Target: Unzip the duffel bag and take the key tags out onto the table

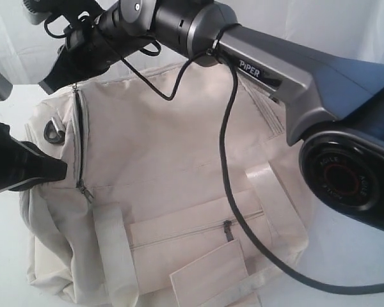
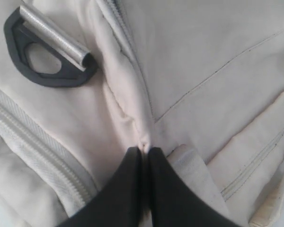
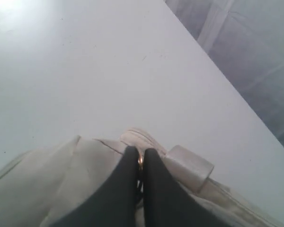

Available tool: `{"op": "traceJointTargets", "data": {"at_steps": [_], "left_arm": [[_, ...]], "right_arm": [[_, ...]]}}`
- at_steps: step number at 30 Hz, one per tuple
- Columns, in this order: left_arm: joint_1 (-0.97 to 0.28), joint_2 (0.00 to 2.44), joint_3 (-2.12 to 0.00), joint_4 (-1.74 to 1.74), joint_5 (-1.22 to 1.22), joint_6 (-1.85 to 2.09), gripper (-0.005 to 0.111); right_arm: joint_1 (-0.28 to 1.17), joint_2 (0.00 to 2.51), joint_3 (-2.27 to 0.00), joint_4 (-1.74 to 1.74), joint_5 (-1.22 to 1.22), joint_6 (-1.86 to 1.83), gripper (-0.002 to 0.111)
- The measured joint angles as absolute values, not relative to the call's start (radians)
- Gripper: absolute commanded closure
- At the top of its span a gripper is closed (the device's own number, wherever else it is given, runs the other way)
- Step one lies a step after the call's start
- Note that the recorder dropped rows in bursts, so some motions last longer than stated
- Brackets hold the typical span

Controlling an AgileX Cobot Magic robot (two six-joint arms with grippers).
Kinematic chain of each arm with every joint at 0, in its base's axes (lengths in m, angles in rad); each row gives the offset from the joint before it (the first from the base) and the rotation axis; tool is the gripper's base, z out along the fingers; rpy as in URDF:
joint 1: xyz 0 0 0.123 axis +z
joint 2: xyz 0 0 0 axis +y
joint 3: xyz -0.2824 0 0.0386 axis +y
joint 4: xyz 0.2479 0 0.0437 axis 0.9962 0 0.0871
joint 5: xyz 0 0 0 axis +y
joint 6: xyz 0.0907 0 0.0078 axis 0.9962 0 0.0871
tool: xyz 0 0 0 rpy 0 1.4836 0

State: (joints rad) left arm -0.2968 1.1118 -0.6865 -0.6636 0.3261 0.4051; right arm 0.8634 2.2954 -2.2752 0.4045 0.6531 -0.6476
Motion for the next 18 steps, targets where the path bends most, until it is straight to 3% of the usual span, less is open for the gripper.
{"op": "traceJointTargets", "data": {"at_steps": [18], "left_arm": [[-0.297, 1.112, -0.686, -0.678, 0.345, 0.405, 0.107]], "right_arm": [[0.775, 2.418, -2.275, 0.526, 0.301, -0.611, 0.108]]}}
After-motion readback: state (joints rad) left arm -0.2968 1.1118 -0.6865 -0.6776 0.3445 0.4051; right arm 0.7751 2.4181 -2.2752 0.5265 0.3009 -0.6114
